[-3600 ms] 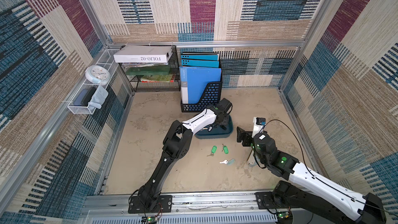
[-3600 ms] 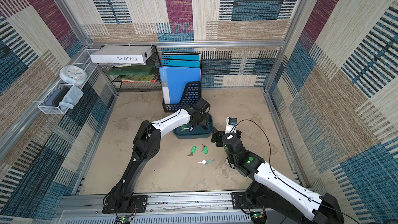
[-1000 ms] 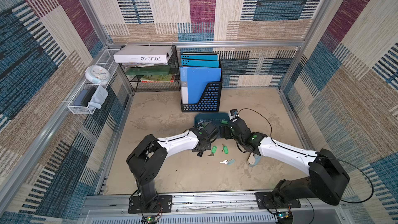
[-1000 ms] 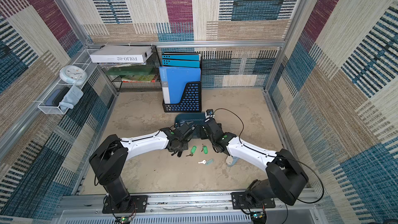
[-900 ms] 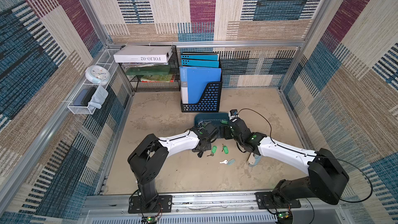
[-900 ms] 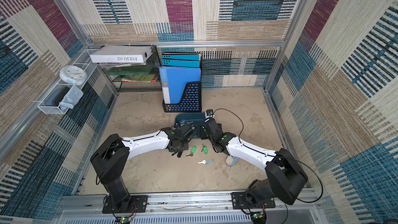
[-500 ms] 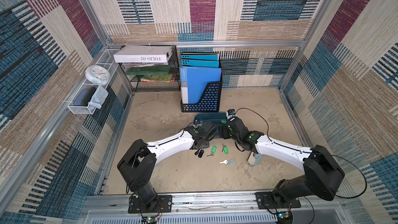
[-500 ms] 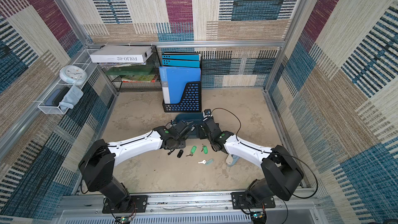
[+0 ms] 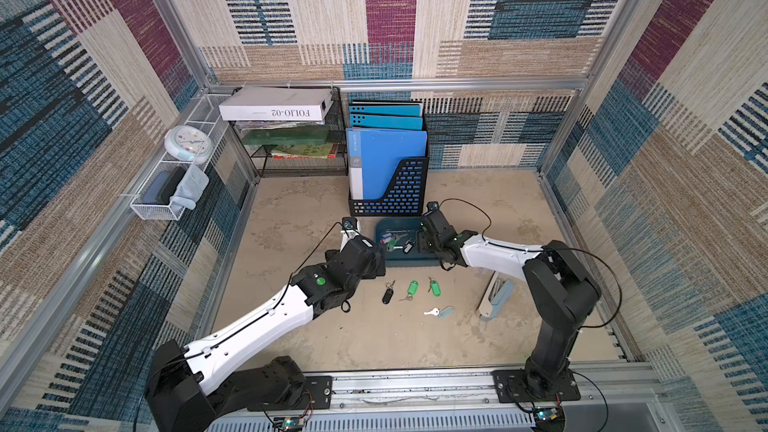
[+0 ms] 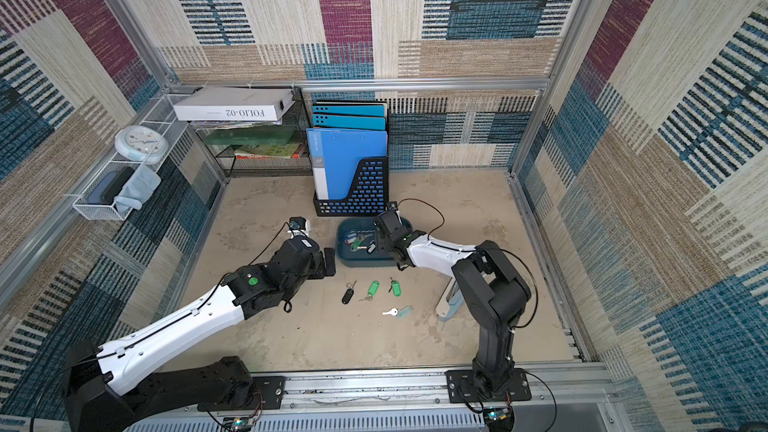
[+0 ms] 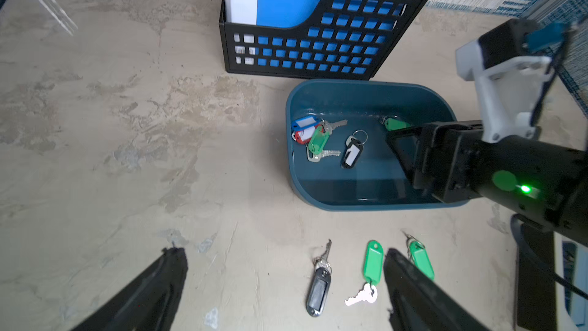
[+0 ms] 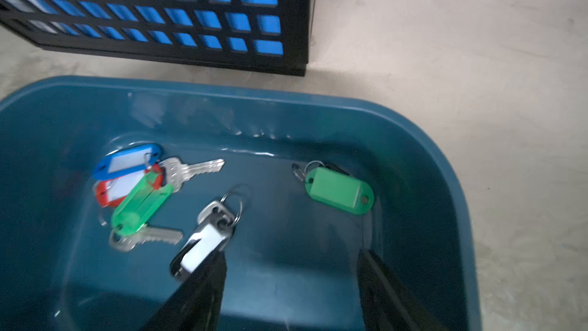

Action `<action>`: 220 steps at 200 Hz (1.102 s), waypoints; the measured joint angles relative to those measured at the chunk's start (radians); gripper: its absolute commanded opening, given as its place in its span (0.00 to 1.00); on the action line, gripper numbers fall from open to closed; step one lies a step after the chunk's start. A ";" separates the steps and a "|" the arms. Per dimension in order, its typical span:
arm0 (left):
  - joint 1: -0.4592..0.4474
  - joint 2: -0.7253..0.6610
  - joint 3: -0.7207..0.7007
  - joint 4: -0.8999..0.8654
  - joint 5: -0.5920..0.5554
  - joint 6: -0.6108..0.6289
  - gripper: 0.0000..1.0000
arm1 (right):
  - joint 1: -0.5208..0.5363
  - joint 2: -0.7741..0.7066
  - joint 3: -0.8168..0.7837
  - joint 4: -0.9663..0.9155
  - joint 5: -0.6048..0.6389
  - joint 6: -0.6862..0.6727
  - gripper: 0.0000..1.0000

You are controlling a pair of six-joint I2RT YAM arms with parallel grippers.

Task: Take the keys out of the storage box
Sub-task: Pick up the key from the storage box.

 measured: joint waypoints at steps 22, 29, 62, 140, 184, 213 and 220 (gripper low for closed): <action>0.025 0.023 -0.002 0.032 0.001 0.041 0.99 | -0.024 0.080 0.065 -0.018 -0.002 0.000 0.60; 0.033 0.035 -0.002 0.037 0.002 0.048 0.99 | -0.031 0.101 0.082 -0.021 -0.003 0.000 0.57; 0.056 0.067 -0.002 0.041 0.002 0.063 0.99 | -0.051 0.185 0.164 -0.040 0.008 0.003 0.45; 0.079 0.068 -0.009 0.058 0.002 0.081 1.00 | -0.053 0.274 0.283 -0.051 0.006 -0.016 0.09; 0.080 0.061 -0.011 0.057 0.002 0.081 0.99 | -0.050 0.244 0.260 -0.063 -0.016 -0.036 0.00; 0.082 0.054 -0.016 0.058 0.002 0.081 0.99 | -0.035 0.194 0.229 -0.076 -0.019 -0.051 0.00; 0.082 0.054 -0.016 0.057 0.002 0.081 0.99 | -0.032 0.180 0.222 -0.076 -0.019 -0.054 0.00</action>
